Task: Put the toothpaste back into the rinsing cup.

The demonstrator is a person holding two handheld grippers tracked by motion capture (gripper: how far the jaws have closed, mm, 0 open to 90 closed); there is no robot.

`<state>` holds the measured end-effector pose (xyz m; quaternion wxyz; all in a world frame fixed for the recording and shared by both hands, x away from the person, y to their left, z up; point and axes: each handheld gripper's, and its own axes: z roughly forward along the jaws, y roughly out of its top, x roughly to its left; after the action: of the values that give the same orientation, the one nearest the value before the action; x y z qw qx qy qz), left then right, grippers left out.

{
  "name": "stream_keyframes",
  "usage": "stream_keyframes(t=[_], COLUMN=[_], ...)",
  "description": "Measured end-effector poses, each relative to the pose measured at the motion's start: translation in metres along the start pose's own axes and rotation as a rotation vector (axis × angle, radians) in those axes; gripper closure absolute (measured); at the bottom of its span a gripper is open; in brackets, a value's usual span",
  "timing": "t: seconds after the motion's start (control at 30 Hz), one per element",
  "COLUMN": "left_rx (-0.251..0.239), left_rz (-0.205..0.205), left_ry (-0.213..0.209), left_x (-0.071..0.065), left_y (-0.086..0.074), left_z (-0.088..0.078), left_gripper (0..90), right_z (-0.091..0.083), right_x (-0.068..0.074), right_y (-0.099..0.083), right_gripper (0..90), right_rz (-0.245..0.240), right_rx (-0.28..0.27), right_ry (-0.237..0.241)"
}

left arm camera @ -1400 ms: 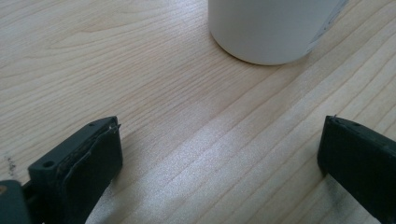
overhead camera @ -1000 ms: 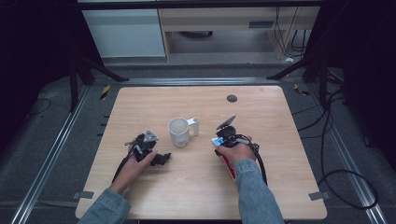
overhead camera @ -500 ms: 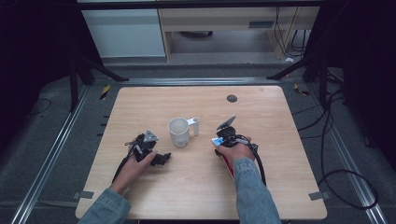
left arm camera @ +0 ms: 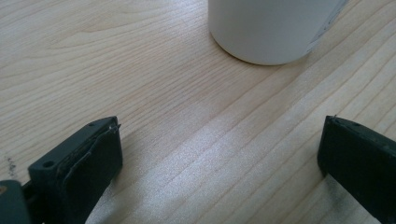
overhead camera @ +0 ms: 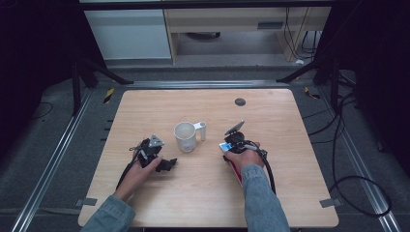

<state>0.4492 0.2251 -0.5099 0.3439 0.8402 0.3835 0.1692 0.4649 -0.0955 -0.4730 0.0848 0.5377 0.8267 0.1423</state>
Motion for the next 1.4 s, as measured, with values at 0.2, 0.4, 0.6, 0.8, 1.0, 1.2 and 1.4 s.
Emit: stream_keyframes(t=[0.2,0.4,0.6,0.8,1.0,1.2,1.4], left_rx=[0.000,0.000,0.000,0.000,0.000,0.000,0.000], left_rz=[0.000,0.000,0.000,0.000,0.000,0.000,0.000], left_ry=[0.000,0.000,0.000,0.000,0.001,0.001,0.001], left_x=[0.000,0.000,0.000,0.000,0.000,0.000,0.000], left_y=[0.000,0.000,0.000,0.000,0.000,0.000,0.000], left_z=[0.000,0.000,0.000,0.000,0.000,0.000,0.000], left_gripper=[0.0,0.0,0.0,0.0,0.0,0.0,0.0], right_z=[0.000,-0.001,-0.006,-0.011,-0.016,-0.030,-0.044], right_x=[0.005,0.006,0.006,0.004,0.000,-0.001,-0.005], right_y=[0.000,-0.001,-0.001,-0.002,-0.003,-0.001,0.000], right_gripper=[46.4,51.2,65.7,71.4,72.2,72.8,73.0], right_rz=[-0.029,-0.037,-0.076,-0.087,-0.079,-0.074,-0.072], right_rx=[0.000,-0.006,-0.022,-0.037,-0.054,-0.088,-0.121], right_ry=[-0.011,-0.017,-0.017,0.003,0.039,0.053,0.057])
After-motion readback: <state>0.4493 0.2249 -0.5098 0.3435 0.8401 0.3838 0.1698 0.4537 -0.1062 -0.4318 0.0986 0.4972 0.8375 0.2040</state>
